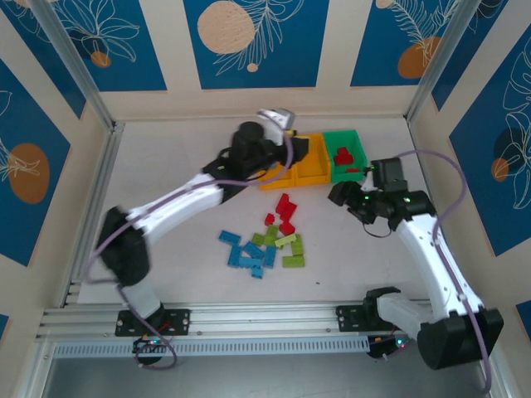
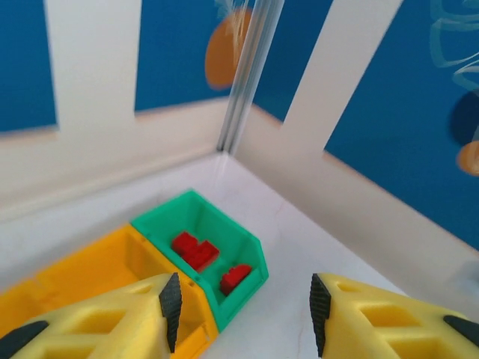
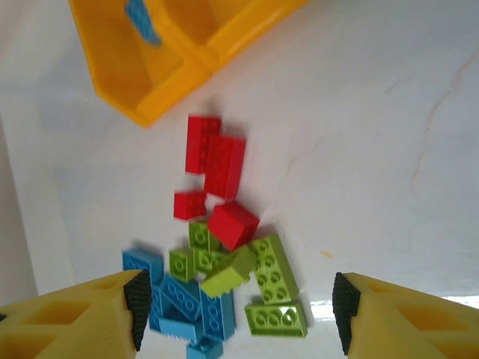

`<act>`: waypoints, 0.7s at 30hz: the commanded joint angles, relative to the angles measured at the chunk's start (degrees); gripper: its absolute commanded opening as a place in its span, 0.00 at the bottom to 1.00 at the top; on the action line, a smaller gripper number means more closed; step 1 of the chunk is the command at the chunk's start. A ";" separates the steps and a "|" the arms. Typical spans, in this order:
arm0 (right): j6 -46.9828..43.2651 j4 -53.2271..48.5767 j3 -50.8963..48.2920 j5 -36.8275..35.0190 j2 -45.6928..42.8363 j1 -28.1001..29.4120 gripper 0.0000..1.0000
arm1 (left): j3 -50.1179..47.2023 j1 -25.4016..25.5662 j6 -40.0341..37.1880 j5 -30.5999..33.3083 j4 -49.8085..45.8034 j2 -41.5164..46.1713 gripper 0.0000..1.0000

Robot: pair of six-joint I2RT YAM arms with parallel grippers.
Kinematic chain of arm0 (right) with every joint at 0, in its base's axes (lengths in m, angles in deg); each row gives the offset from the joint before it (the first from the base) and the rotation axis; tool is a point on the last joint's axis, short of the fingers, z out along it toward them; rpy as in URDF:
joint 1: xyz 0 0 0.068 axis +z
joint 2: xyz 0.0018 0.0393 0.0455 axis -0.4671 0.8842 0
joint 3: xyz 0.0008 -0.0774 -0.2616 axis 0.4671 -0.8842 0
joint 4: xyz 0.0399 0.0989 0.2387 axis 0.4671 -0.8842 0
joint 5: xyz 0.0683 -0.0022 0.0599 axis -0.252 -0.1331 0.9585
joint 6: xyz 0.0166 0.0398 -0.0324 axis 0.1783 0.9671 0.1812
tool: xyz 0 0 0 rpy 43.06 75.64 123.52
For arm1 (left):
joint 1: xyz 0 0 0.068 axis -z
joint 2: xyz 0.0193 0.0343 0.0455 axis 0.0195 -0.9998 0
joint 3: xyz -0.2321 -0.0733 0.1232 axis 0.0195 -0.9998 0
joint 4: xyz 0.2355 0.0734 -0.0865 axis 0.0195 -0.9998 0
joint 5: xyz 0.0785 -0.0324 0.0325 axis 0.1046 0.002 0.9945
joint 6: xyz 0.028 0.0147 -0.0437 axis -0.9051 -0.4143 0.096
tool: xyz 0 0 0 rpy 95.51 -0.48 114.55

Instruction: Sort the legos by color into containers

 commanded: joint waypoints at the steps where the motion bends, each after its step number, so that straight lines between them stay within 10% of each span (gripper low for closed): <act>1: -1.46 0.85 1.63 1.30 6.13 6.56 0.68 | -10.40 -0.21 -11.14 1.56 -6.76 11.75 0.50; 11: 10.81 6.46 0.18 6.39 23.99 19.51 0.75 | -26.83 -0.17 -20.12 8.05 -31.10 42.02 0.60; 21: 16.89 4.41 0.52 5.42 30.50 21.14 0.67 | -29.24 -0.19 -21.20 10.27 -32.19 43.71 0.78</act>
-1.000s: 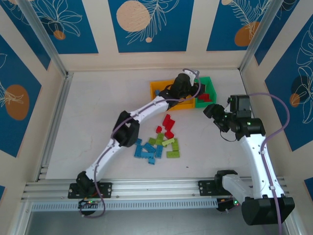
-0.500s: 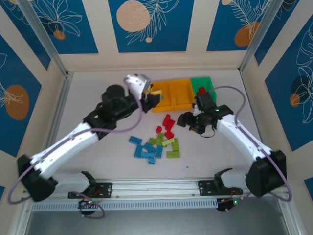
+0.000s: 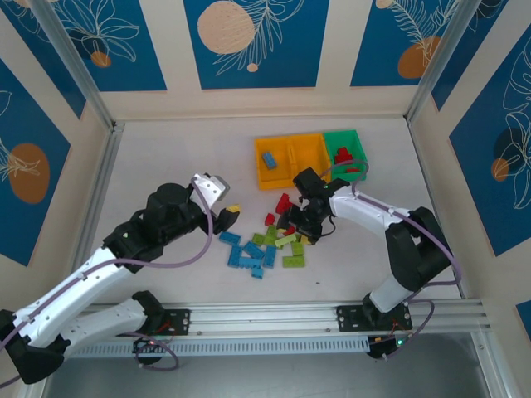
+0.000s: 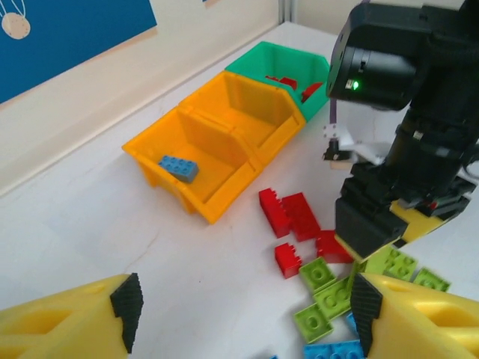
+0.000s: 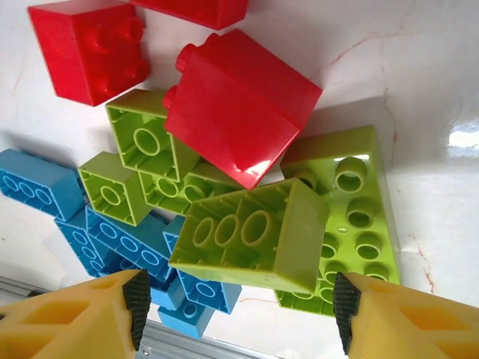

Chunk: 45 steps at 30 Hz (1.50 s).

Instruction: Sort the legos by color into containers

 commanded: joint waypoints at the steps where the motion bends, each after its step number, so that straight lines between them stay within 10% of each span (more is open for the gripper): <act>1: 4.16 -3.36 0.10 -0.18 1.19 0.24 0.66 | 0.03 -0.15 -1.47 1.91 -1.34 -0.59 0.81; 8: 5.60 -3.00 2.20 1.23 5.51 0.50 0.65 | -1.32 -0.16 -0.79 2.40 -0.13 -0.95 0.90; 23: 6.17 -5.72 2.94 -6.13 -1.99 0.43 0.28 | -2.70 -0.15 -0.89 -2.63 2.15 -0.52 0.98; 31: -10.39 -4.42 11.61 -19.50 -7.07 -4.99 0.20 | -2.37 -0.12 -0.22 -3.47 2.28 -1.18 1.00; 45: -29.42 -6.05 49.08 -23.82 27.86 -17.10 0.26 | -0.85 -0.09 6.89 0.20 -2.18 -4.20 1.00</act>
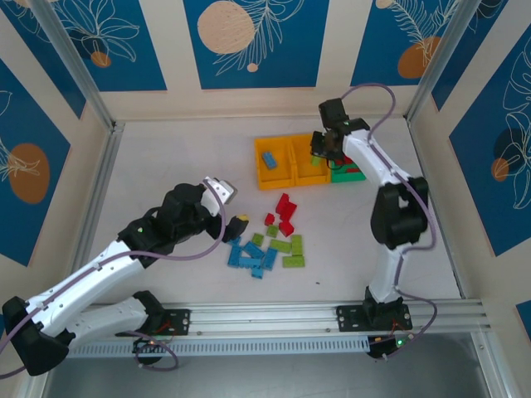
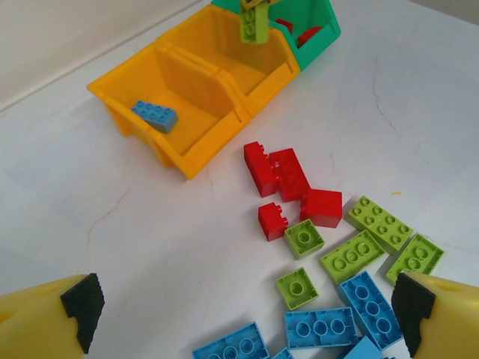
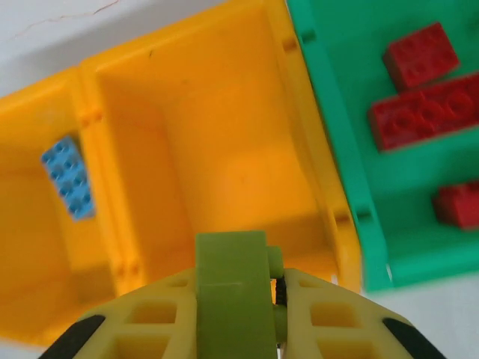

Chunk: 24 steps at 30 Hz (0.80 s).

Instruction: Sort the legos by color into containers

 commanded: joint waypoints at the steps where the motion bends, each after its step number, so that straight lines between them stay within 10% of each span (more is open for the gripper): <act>1: -2.86 -4.69 8.12 0.56 6.06 0.10 0.33 | 1.27 -0.04 2.67 1.62 -1.39 0.07 1.00; 4: -1.16 -7.91 14.06 0.57 8.67 0.03 0.53 | 1.05 -0.07 3.59 2.33 -1.76 0.02 1.00; 9: 2.25 -9.23 10.81 1.69 2.05 0.50 0.57 | 0.92 -0.06 3.96 2.93 -2.06 -0.26 1.00; 24: 8.83 -4.05 -39.70 2.57 -37.66 20.74 0.58 | -0.58 -0.05 2.54 4.93 0.65 -0.84 1.00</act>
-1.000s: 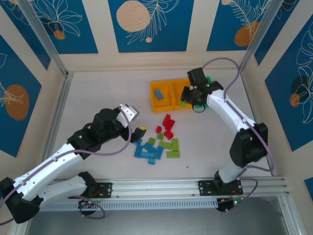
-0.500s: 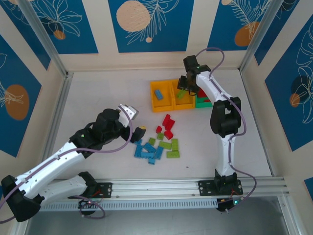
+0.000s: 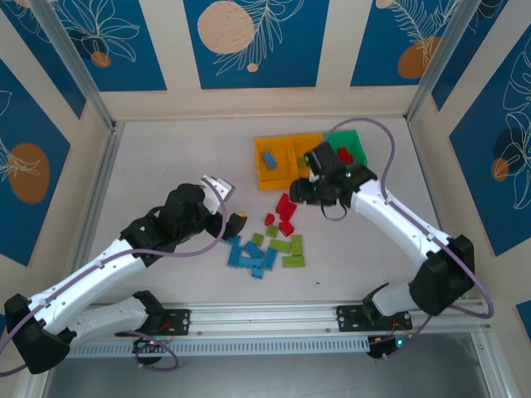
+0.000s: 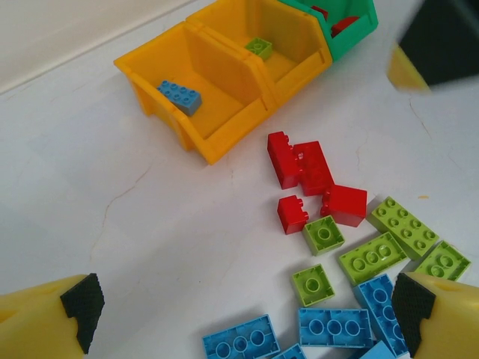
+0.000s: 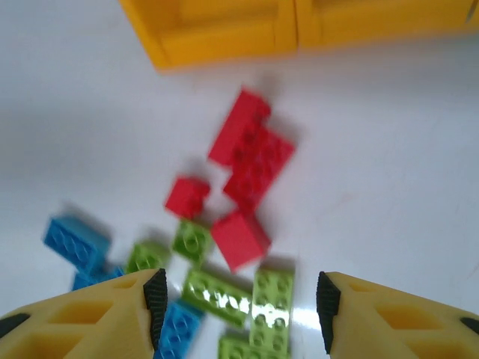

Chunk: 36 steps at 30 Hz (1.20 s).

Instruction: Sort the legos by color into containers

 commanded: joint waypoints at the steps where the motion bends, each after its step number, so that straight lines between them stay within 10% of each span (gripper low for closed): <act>1: 3.31 -1.42 -7.31 -0.09 -2.37 3.45 0.58 | -0.82 -0.07 -0.59 0.30 1.59 0.10 1.00; 11: 4.82 4.35 -13.47 6.62 6.10 6.52 0.67 | -1.19 -0.02 -1.11 -9.39 3.19 -2.32 1.00; 27: 7.79 8.50 -14.29 1.75 16.84 4.40 0.43 | -3.34 -0.06 -1.47 -9.33 3.15 -0.42 1.00; 36: 8.24 3.78 -13.52 -4.41 4.63 4.02 0.30 | -4.50 -0.08 -2.25 -11.72 4.32 0.47 1.00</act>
